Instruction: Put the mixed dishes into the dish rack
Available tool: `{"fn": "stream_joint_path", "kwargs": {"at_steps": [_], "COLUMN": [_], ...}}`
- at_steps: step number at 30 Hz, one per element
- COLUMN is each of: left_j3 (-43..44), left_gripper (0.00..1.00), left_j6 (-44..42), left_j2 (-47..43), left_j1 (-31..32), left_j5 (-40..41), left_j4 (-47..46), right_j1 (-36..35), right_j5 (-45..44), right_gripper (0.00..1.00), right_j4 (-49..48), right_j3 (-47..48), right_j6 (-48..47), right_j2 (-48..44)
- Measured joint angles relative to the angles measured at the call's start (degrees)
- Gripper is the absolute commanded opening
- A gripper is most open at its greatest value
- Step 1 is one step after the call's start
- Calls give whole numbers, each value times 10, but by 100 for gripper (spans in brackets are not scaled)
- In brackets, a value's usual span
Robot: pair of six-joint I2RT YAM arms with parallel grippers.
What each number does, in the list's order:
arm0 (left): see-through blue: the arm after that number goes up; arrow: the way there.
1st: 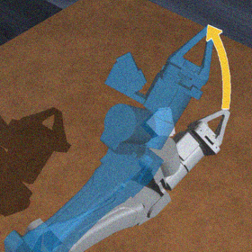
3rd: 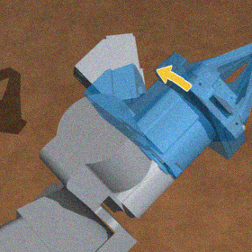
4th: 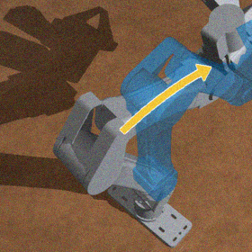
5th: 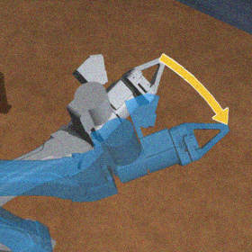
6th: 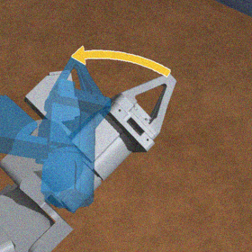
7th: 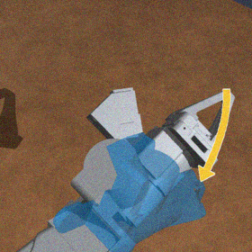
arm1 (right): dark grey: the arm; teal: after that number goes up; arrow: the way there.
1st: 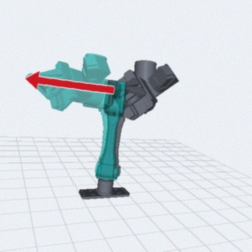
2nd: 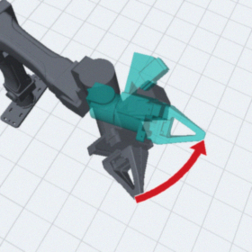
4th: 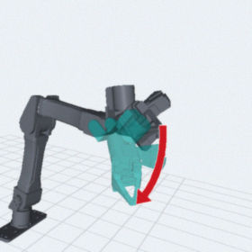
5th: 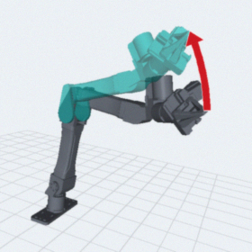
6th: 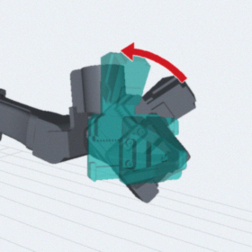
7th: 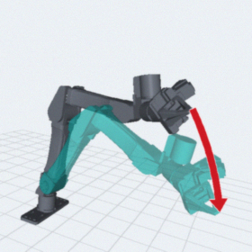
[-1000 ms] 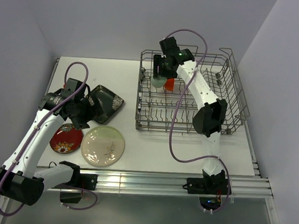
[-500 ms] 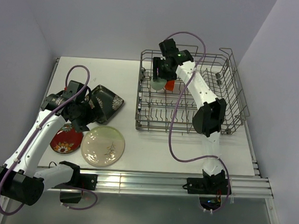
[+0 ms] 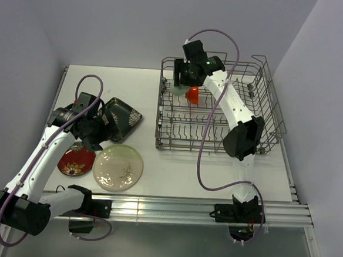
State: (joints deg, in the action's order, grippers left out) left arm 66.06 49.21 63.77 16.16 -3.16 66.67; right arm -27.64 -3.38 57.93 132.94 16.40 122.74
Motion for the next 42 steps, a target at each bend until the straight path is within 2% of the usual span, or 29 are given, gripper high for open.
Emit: {"fn": "stream_joint_path", "kwargs": {"at_steps": [18,34,39,40,42], "left_j3": [-3,-10,-12,-12,-16], "left_gripper": [93,92,93,92,93], "left_j6": [2,22,26,27,28], "left_j2": [-1,-7,-7,-7,-7], "left_j1": [0,0,0,0,0], "left_j5": [-4,-4,-4,-4,-5], "left_j4": [-4,-4,-4,-4,-5], "right_j1": [-13,-12,-12,-12,-11], "right_j5": [11,12,20,21,21], "right_gripper": [0,1,26,35,46], "right_j4": [-1,-7,-13,-14,-13], "right_j3": [-19,-23,-18,-14,-1], "right_j6": [-1,-9,-11,-13,-15], "right_j2": [-3,40,59,62,71]}}
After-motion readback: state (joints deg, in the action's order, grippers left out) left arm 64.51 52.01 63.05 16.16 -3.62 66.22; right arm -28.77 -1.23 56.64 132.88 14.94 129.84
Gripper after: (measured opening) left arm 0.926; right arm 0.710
